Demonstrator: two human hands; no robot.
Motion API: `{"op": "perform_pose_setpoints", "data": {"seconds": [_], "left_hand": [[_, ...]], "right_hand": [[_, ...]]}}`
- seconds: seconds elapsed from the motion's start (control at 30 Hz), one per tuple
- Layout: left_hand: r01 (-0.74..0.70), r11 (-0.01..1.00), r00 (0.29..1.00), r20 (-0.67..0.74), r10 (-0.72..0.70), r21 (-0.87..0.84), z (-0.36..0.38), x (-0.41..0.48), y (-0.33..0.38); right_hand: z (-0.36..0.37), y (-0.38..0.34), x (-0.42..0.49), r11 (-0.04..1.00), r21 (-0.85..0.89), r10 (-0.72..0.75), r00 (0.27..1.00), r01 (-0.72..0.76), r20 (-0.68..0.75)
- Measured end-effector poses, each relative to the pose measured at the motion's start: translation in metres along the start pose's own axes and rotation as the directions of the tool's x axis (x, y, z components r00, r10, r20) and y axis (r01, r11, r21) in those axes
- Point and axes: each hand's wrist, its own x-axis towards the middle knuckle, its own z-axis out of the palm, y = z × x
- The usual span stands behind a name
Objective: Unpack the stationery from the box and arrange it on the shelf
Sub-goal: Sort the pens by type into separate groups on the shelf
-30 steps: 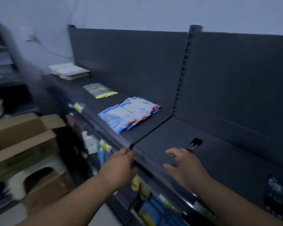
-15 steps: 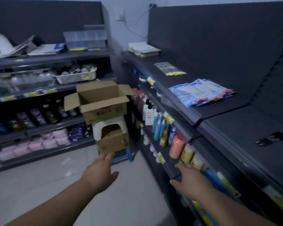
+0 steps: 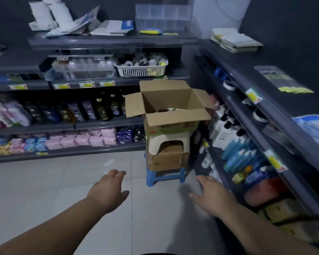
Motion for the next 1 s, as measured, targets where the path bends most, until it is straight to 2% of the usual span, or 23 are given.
{"op": "perform_pose_setpoints", "data": {"seconds": [0.17, 0.4, 0.7, 0.87, 1.0], "left_hand": [[0.002, 1.000, 1.000, -0.018, -0.002, -0.022, -0.024, 0.066, 0.006], [0.008, 0.999, 0.992, -0.127, -0.015, -0.051, -0.067, 0.183, 0.055], [0.087, 0.977, 0.963, -0.234, -0.133, -0.196, -0.110, 0.324, 0.117], [0.112, 0.966, 0.975, -0.161, -0.152, -0.233, -0.100, 0.388, 0.115], [0.091, 0.973, 0.996, 0.009, -0.092, -0.213, -0.086, 0.452, 0.112]], "right_hand": [[-0.044, -0.022, 0.067, 0.998, 0.040, -0.039, 0.996, 0.042, -0.083], [-0.125, -0.013, 0.194, 0.988, 0.069, -0.120, 0.976, 0.135, -0.180], [-0.194, 0.014, 0.350, 0.976, 0.049, -0.207, 0.972, 0.213, -0.108], [-0.182, 0.007, 0.415, 0.965, 0.098, -0.246, 0.969, 0.245, -0.005], [-0.166, 0.006, 0.451, 0.974, 0.075, -0.223, 0.968, 0.215, 0.120]]}}
